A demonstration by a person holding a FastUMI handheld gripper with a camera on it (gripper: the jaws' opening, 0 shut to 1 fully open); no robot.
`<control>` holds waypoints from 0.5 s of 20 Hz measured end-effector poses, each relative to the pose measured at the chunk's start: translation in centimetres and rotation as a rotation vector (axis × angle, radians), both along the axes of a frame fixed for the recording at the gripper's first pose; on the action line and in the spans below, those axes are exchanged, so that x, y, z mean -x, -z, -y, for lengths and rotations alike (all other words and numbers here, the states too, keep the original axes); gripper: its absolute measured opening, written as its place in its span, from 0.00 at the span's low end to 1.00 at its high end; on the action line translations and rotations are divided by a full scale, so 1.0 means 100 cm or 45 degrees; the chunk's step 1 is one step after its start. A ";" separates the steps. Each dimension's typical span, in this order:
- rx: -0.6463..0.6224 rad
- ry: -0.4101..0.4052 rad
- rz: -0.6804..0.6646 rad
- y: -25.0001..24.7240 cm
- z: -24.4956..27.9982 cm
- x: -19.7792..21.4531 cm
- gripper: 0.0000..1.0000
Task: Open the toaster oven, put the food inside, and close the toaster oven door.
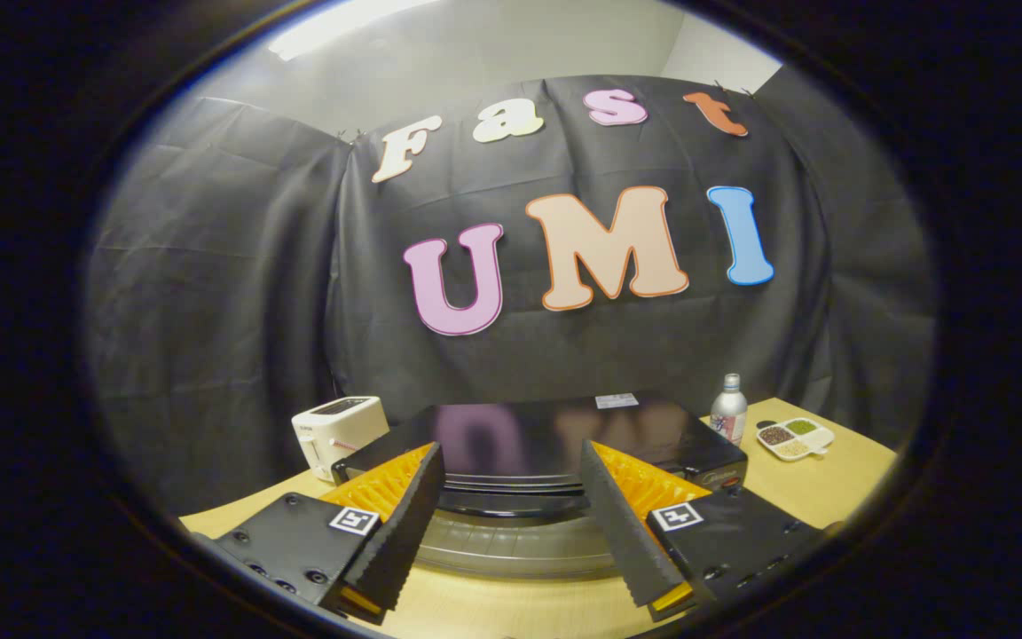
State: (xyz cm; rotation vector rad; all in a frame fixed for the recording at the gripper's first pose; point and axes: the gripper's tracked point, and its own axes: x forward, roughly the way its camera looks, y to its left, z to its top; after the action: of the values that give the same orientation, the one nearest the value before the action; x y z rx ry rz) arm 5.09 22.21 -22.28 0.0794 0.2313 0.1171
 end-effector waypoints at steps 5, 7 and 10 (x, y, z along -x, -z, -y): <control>0.020 0.037 -0.018 0.021 -0.004 -0.016 0.95; 0.018 0.046 -0.012 0.022 -0.003 -0.021 0.95; 0.000 0.060 -0.015 0.024 -0.003 -0.022 0.95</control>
State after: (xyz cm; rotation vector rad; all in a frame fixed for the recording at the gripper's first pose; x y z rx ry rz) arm 7.34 22.52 -24.66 0.0859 0.2413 0.0694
